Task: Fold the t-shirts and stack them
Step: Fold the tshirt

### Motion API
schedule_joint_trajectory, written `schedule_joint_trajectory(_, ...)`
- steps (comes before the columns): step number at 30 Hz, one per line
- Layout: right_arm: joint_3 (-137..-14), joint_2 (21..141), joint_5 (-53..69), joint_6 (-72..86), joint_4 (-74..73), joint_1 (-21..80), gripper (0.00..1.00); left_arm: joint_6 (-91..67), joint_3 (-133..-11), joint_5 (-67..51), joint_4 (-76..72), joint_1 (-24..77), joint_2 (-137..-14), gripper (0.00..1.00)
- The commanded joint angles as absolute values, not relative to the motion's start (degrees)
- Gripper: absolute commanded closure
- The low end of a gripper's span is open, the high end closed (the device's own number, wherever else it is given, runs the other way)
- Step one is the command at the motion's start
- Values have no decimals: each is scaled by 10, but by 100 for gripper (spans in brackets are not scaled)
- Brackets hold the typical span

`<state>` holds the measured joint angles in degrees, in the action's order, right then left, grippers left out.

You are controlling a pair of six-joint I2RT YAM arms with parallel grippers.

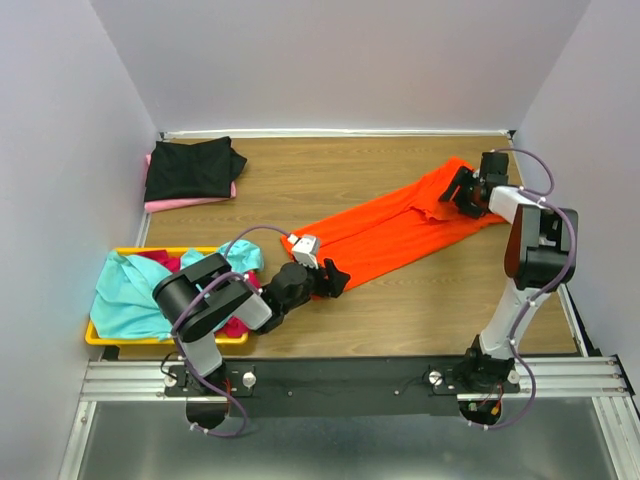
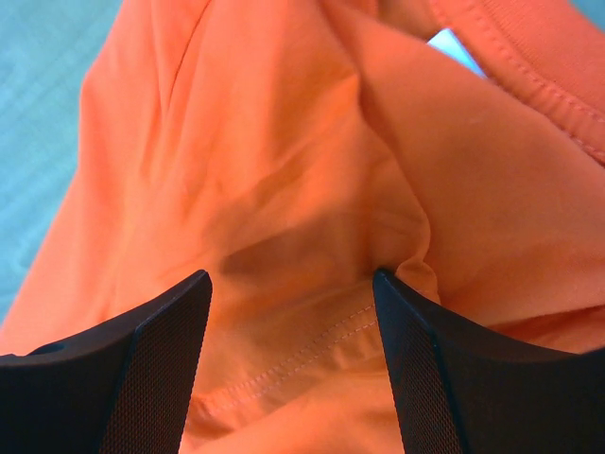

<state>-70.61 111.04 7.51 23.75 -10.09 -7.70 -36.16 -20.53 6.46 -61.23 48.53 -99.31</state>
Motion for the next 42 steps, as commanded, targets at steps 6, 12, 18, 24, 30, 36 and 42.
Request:
schedule_joint_trajectory(6, -794, 1222, 118, 241, -133, -76, 23, -430, -158, 84, -559, 557, -1025, 22)
schedule_joint_trajectory(12, -874, 1275, 119, 235, -166, -61, 23, -465, -186, 71, -588, 619, -1065, 22)
schedule_joint_trajectory(18, -975, 1334, 105, 229, -211, -28, 23, -498, -221, 55, -590, 664, -1090, 23)
schedule_joint_trajectory(24, -1049, 1385, 101, 225, -237, -2, 23, -504, -253, 34, -591, 696, -1102, 22)
schedule_joint_trajectory(30, -1112, 1426, 104, 229, -255, 33, 23, -481, -294, 5, -589, 719, -1128, 22)
schedule_joint_trajectory(36, -1182, 1462, 108, 222, -275, 65, 21, -471, -327, -25, -585, 723, -1153, 22)
schedule_joint_trajectory(42, -1227, 1483, 118, 214, -280, 89, 17, -461, -335, -26, -586, 727, -1154, 22)
